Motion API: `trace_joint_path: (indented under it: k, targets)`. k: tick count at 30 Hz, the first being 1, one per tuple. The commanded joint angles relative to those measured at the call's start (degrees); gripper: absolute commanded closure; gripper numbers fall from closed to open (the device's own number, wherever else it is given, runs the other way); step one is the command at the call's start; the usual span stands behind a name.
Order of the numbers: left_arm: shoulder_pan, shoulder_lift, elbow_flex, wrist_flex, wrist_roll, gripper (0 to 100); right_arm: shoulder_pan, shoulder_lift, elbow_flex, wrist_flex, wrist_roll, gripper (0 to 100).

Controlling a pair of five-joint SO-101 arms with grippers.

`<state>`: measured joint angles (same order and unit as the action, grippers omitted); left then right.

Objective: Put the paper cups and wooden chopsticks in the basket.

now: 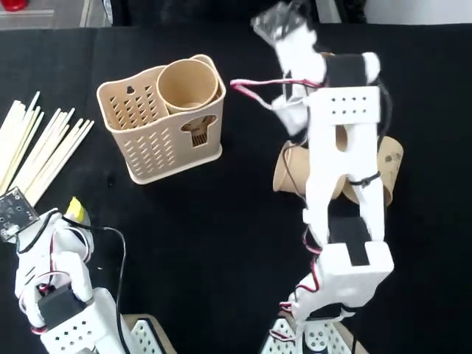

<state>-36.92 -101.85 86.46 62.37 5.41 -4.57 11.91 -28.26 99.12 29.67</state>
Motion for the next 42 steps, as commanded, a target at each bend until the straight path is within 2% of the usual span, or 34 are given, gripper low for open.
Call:
trace_joint_path:
  k: [1,9,17,22,26,31,38,42]
  targets:
    - [0.31,-0.18,-0.13,-1.14,-0.26,77,-1.67,-3.38,7.60,1.58,0.35,70.7]
    - [0.04,-0.18,-0.13,-1.14,-0.26,77,0.18,1.98,15.69,-8.44,0.97,70.8]
    - [0.04,-0.18,-0.13,-1.14,-0.26,77,1.93,7.16,16.31,-11.96,5.71,71.7]
    - [0.31,-0.18,-0.13,-1.14,-1.05,77,5.54,6.99,16.48,-13.54,13.27,87.4]
    - [0.57,-0.18,-0.04,-1.14,-2.29,77,7.03,6.81,16.04,-13.27,16.35,97.5]
    - [0.57,-0.18,-0.04,-1.14,-2.46,77,6.77,4.18,16.04,-13.63,16.62,98.7]
    - [0.57,-0.18,-0.04,-1.14,-2.46,77,6.59,-7.87,16.48,-13.10,16.35,98.7]
    - [0.57,-0.18,-0.04,-1.05,-2.55,77,6.15,-13.67,16.40,-12.40,12.04,98.7]
